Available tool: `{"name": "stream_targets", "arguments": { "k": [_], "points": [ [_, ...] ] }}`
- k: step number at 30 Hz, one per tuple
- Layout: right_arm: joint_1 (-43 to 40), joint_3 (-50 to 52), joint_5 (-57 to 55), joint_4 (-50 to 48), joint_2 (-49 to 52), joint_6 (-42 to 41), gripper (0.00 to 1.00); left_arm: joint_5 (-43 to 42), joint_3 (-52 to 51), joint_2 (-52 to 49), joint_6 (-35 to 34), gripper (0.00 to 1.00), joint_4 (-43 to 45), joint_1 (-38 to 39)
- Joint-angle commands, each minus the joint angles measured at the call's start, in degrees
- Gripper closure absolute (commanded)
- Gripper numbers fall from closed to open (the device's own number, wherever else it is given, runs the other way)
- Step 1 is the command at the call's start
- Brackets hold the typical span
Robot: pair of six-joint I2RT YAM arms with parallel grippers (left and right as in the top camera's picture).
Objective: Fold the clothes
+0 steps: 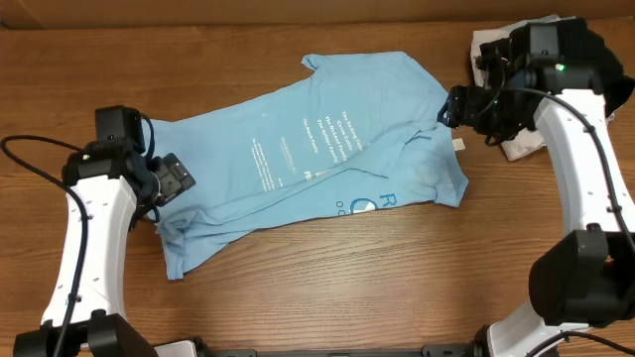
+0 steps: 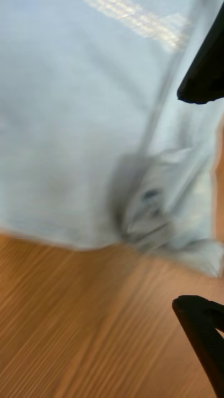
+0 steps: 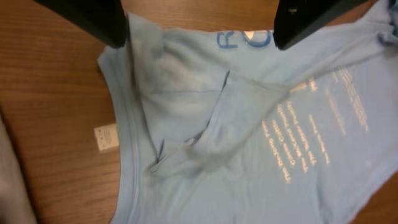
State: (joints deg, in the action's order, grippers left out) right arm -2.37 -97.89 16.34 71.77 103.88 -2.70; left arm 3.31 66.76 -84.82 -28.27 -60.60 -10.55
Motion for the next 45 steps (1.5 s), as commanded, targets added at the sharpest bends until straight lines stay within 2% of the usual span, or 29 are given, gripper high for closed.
{"name": "stream_targets", "arguments": {
  "k": [1, 5, 11, 19, 29, 33, 39, 45],
  "points": [
    [0.0, -1.4, 0.3, 4.5, -0.3, 0.1, 0.2, -10.1, -0.9, 0.0, 4.2, 0.0, -3.9, -0.2],
    [0.0, 2.9, -0.8, 6.7, -0.3, -0.6, 0.21, -10.4, -4.9, 0.0, 4.5, 0.0, -6.6, 0.8],
    [0.0, 12.7, -2.8, 3.1, -0.3, -3.6, 0.21, -10.8, -11.5, 0.0, 3.8, 0.0, -6.0, 2.8],
    [0.0, 17.3, -2.6, -1.6, -0.3, -4.6, 0.21, -10.7, -19.1, 0.0, 2.3, 0.0, 0.3, 3.4],
    [0.1, 17.3, -2.8, -3.6, -0.3, -6.1, 0.25, 0.1, -23.1, -0.2, -0.2, 0.0, 11.2, 3.4],
    [0.1, 17.3, -2.8, -3.6, -0.3, -6.1, 0.25, 5.6, -23.9, -0.3, -0.2, 0.0, 12.7, 3.4],
    [0.1, 17.3, -2.8, -3.6, -0.3, -6.1, 0.26, 7.6, -24.5, -0.3, -0.2, 0.0, 13.5, 3.4],
    [0.1, 17.3, -2.8, -3.7, -0.3, -6.1, 0.26, 15.6, -24.6, -0.3, -0.2, 0.0, 18.5, 3.3]
  ]
}}
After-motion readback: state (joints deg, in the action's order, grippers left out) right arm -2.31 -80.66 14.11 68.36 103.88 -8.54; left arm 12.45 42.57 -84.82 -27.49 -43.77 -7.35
